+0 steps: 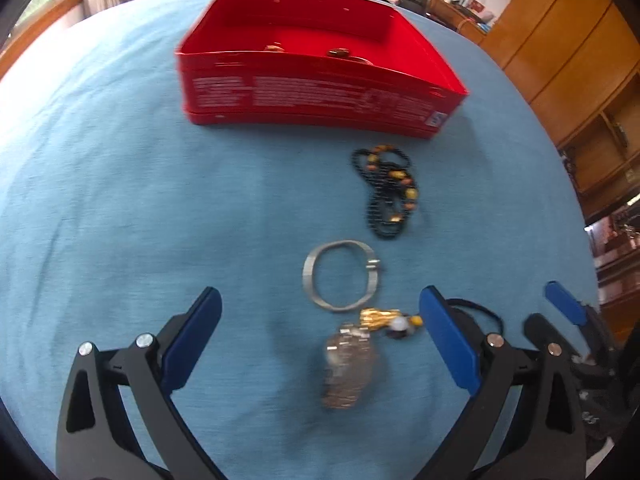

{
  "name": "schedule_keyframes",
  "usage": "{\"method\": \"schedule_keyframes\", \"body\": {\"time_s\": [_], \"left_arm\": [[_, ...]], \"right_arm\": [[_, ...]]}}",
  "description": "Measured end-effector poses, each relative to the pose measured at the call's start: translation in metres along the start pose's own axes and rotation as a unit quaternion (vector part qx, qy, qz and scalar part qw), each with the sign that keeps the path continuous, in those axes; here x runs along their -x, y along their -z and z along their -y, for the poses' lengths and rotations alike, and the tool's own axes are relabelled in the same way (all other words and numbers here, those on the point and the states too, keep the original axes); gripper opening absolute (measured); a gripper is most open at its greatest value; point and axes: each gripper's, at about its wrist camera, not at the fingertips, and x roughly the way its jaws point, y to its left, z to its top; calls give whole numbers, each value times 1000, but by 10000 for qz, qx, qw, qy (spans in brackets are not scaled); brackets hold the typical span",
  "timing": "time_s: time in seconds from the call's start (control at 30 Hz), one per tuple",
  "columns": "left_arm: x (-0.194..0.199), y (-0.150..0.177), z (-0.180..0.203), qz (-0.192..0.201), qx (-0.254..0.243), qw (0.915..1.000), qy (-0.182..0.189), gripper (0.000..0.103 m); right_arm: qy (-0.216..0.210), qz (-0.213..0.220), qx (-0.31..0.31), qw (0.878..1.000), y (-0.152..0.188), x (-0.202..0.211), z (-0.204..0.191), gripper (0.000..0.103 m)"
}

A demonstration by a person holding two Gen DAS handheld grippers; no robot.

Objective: Organize jewelry
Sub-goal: 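Grasp the silver open bangle with the left tool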

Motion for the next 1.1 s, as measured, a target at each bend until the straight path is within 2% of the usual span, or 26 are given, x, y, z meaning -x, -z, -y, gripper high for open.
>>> {"method": "schedule_keyframes", "body": {"time_s": [0.2, 0.27, 0.3, 0.33, 0.4, 0.5, 0.67, 0.7, 0.73, 0.87, 0.97, 1.1], "left_arm": [[-5, -8, 23, -27, -163, 9997, 175, 94], [-6, -8, 27, -40, -191, 9995, 241, 89], [-7, -9, 29, -69, -198, 9993, 308, 79], [-9, -9, 31, -136, -200, 9989, 412, 74], [-14, -10, 34, -220, -197, 9980, 557, 71], [-23, -12, 37, -296, -186, 9975, 607, 58], [-36, -14, 36, -383, -214, 9980, 465, 53], [-41, -14, 37, -432, -250, 9979, 418, 44], [-46, -15, 39, -488, -296, 9976, 386, 31], [-54, -15, 36, -479, -362, 9981, 143, 2], [-52, -14, 31, -431, -361, 9983, 148, 2], [-43, -10, 23, -233, -380, 9990, -81, 2]], "right_arm": [[85, -95, -171, 9998, 4, -2, 16, 68], [120, -101, -219, 9996, 5, -1, 21, 64], [137, -105, -228, 9996, 6, -1, 23, 61], [145, -105, -236, 9996, 6, -1, 25, 59], [142, -118, -245, 9995, 6, -1, 28, 52], [157, -142, -222, 9995, 4, -2, 30, 47], [150, -232, -199, 9994, 0, -9, 30, 42], [146, -250, -201, 9994, -1, -11, 30, 42], [139, -263, -200, 9994, -3, -13, 29, 42], [128, -293, -177, 9993, -10, -18, 27, 42], [128, -335, -121, 9993, -14, -23, 23, 42], [119, -438, -20, 9990, -20, -33, 14, 42]]}}
